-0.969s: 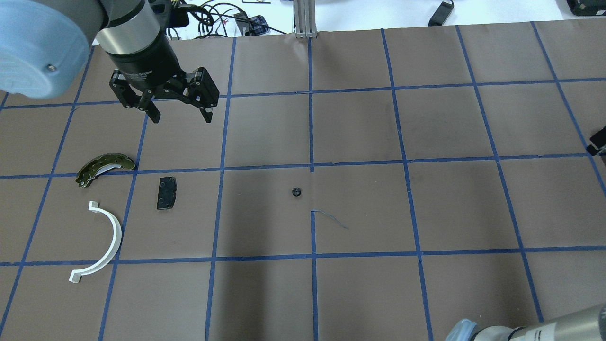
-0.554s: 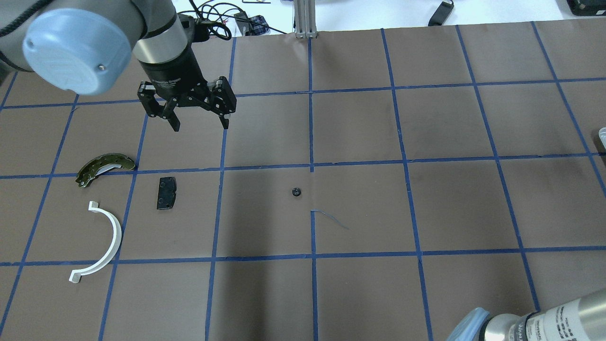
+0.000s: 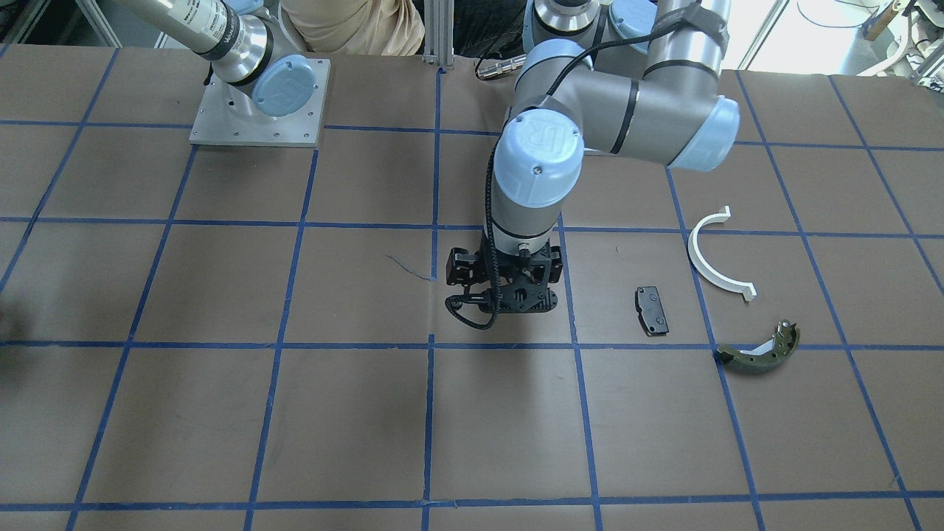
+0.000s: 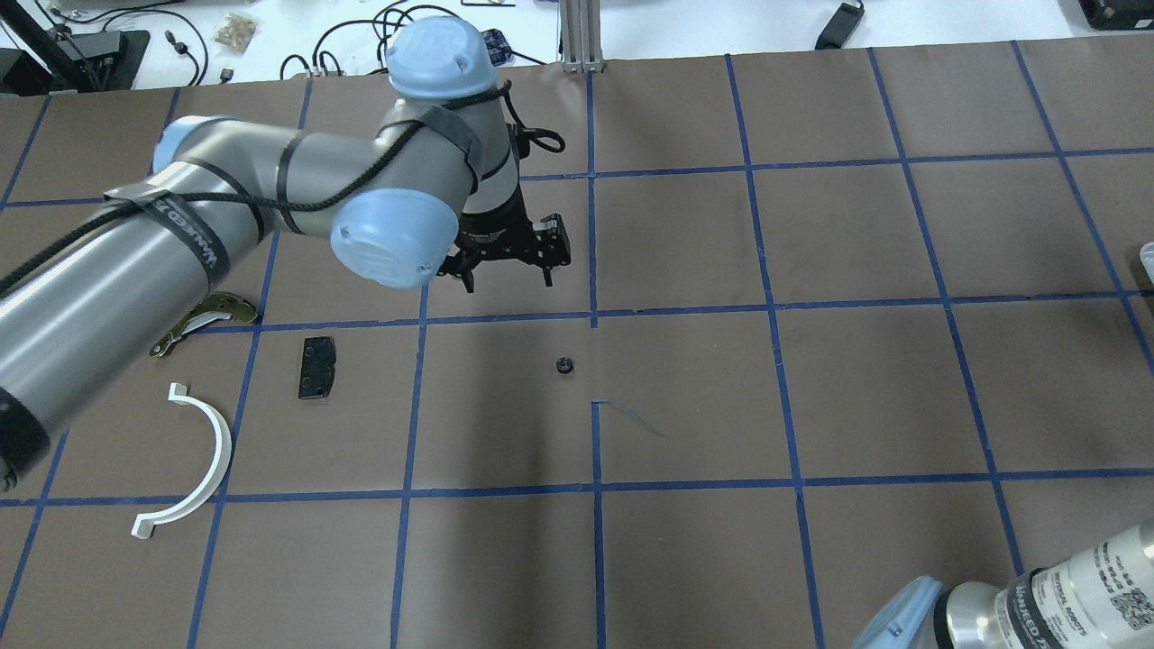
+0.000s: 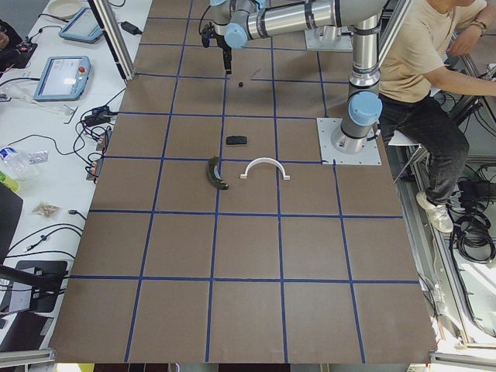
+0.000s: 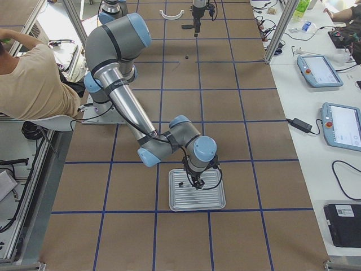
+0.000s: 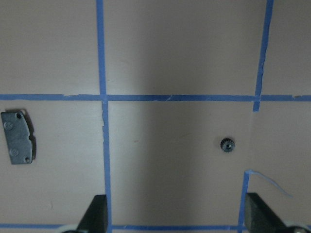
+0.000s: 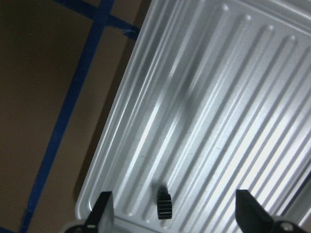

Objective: Place bearing gear from tray to pile

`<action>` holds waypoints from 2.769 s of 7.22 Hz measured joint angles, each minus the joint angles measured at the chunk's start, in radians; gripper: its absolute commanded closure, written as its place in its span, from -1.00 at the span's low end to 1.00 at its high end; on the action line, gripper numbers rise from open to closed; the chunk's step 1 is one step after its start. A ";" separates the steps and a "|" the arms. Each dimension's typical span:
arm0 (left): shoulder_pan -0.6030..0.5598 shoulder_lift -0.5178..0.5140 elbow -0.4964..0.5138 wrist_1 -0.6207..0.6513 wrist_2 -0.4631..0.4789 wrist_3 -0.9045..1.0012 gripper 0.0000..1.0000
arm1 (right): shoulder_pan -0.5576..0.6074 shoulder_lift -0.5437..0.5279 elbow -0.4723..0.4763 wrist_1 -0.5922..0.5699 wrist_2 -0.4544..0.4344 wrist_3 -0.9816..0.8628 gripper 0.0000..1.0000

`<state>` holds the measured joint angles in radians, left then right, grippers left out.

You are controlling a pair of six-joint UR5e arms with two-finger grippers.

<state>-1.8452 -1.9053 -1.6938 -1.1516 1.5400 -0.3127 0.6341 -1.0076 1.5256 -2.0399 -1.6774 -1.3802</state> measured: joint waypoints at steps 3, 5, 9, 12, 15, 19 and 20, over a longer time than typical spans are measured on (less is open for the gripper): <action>-0.055 -0.069 -0.124 0.185 0.000 -0.024 -1.00 | -0.015 0.028 0.009 -0.010 -0.014 0.001 -0.56; -0.074 -0.097 -0.141 0.199 0.000 -0.037 -1.00 | -0.016 0.041 0.013 -0.010 -0.040 0.004 -0.38; -0.079 -0.116 -0.148 0.229 -0.001 -0.045 -0.95 | -0.017 0.055 0.016 -0.009 -0.047 0.008 0.30; -0.085 -0.132 -0.148 0.255 -0.001 -0.044 0.58 | -0.018 0.058 0.016 -0.007 -0.052 0.010 1.00; -0.086 -0.135 -0.148 0.261 -0.002 -0.018 0.90 | -0.019 0.049 0.008 0.005 -0.081 0.010 1.00; -0.086 -0.144 -0.143 0.263 -0.002 -0.009 1.00 | 0.031 -0.057 0.007 0.044 -0.009 0.127 1.00; -0.082 -0.126 -0.138 0.259 -0.003 -0.008 1.00 | 0.073 -0.089 0.008 0.070 0.000 0.194 1.00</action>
<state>-1.9274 -2.0311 -1.8317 -0.8921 1.5367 -0.3211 0.7075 -1.0969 1.5334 -1.9703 -1.6770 -1.1864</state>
